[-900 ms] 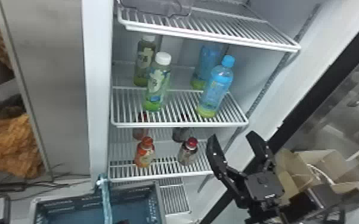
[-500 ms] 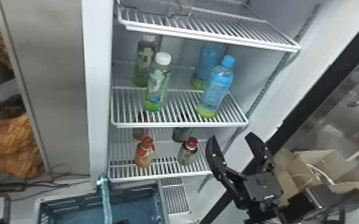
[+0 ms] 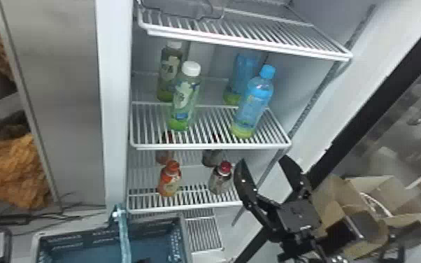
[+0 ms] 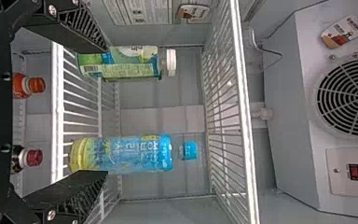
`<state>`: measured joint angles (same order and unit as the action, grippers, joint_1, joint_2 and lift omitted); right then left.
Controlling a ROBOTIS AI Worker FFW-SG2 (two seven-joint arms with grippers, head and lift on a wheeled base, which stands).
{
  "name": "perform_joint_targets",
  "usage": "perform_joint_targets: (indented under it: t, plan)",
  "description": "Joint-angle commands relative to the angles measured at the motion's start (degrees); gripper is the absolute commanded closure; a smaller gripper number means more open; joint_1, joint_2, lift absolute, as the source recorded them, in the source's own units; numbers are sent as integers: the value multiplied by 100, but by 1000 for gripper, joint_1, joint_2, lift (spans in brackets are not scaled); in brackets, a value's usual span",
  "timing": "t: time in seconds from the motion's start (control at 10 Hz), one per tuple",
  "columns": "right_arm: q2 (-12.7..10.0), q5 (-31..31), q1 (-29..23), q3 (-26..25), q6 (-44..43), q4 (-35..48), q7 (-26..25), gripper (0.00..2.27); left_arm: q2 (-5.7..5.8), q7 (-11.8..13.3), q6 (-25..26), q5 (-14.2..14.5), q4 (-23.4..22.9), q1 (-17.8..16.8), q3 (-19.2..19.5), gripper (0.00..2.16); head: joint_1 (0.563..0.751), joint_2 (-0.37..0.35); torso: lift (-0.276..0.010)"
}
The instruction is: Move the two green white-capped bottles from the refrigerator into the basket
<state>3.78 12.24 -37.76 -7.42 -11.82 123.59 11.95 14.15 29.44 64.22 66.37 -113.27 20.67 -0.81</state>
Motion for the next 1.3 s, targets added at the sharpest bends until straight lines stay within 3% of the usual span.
perform_joint_targets:
  t: [0.0, 0.5, 1.2]
  plan:
    - [71, 10, 233, 114, 0, -202, 0, 113, 0, 0, -10, 1, 0, 0, 1, 1190, 695, -350, -4]
    - [229, -13, 1161, 525, 0, -1130, 70, 107, 0, 0, -10, 13, 0, 14, 12, 1190, 695, -348, -4]
    - [308, -219, 2356, 822, 99, -2128, 114, 93, -9, 0, -38, 24, 0, 0, 12, 1190, 695, -282, -4]
